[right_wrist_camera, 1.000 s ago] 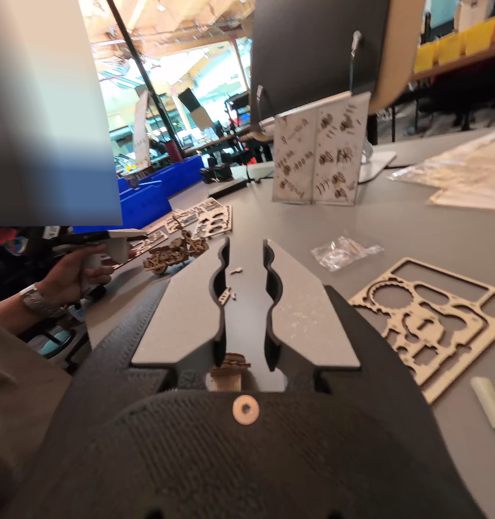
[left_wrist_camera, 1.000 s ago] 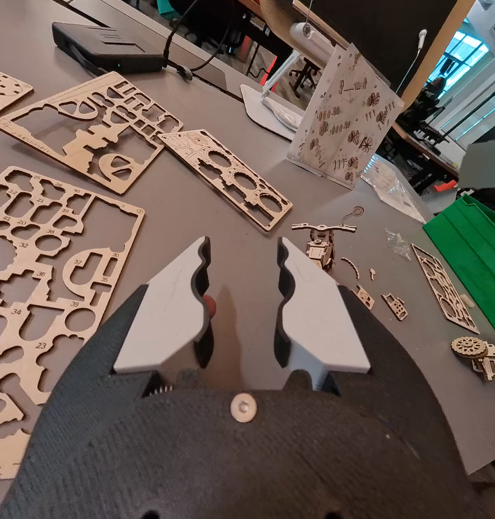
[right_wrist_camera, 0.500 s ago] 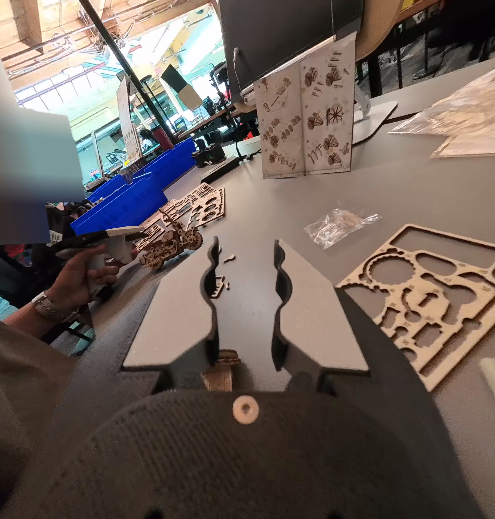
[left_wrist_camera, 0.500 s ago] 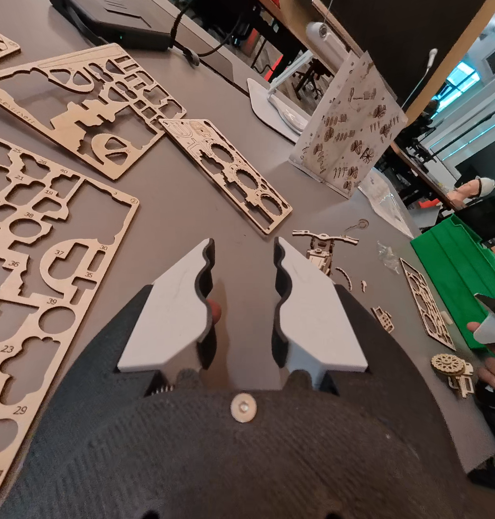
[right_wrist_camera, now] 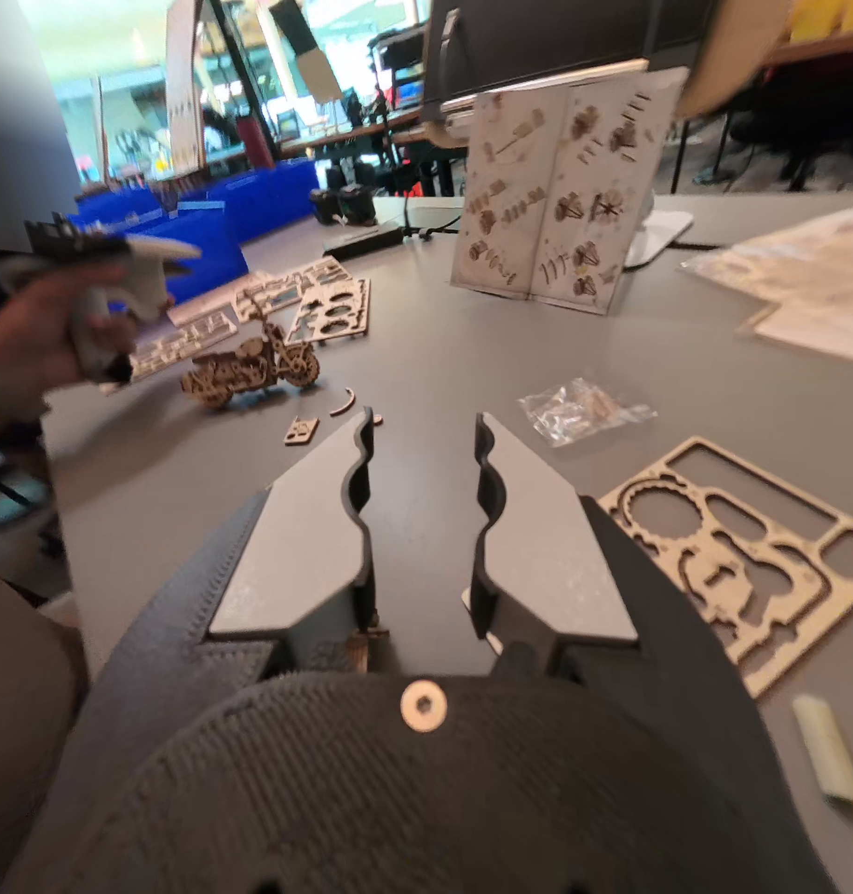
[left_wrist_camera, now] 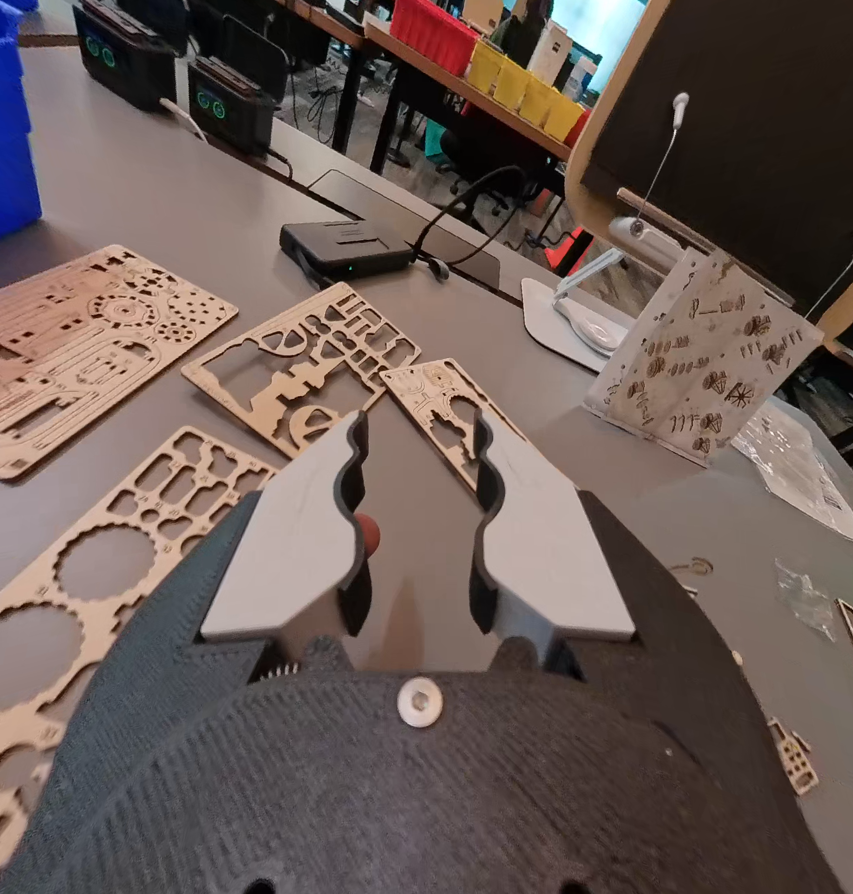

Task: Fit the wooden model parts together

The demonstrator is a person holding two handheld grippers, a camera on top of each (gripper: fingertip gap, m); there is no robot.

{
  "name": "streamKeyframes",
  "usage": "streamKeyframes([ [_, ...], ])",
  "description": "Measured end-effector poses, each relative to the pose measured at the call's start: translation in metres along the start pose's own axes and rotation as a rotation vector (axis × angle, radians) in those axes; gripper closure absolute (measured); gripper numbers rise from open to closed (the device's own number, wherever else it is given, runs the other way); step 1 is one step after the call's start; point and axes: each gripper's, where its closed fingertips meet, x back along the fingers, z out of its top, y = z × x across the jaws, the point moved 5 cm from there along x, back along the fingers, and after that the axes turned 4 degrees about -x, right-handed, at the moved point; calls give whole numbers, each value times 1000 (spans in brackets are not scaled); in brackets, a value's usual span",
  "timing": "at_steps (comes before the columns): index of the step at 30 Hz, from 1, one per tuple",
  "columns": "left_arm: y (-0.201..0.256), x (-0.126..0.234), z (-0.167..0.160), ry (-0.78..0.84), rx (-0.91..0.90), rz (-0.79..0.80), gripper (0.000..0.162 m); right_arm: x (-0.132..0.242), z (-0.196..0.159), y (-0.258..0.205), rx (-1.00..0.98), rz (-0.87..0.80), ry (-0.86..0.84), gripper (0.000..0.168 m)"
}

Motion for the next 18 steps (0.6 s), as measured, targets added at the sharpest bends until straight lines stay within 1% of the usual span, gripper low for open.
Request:
streamKeyframes([
  [4,7,-9,-5,-9,-34,-28,121,-7,3,-10,32,41,21,128],
  [7,8,-4,-10,26,-94,-28,123,-7,5,-4,28,11,39,128],
  [8,10,-4,-13,44,-66,-31,125,-7,7,0,24,-9,55,129],
  [10,22,-8,-18,49,-6,-85,125,-12,16,6,9,-46,110,131],
  [12,36,-10,-20,44,-38,-125,124,-25,33,4,-18,-52,191,133],
  [14,41,-9,-19,48,-133,-122,123,-45,49,-13,-69,7,252,132],
  [16,40,-5,-20,65,-224,-108,124,-71,55,-39,-99,91,256,130],
  [18,39,-3,-19,90,-284,-100,125,-97,51,-68,-96,161,221,127],
])
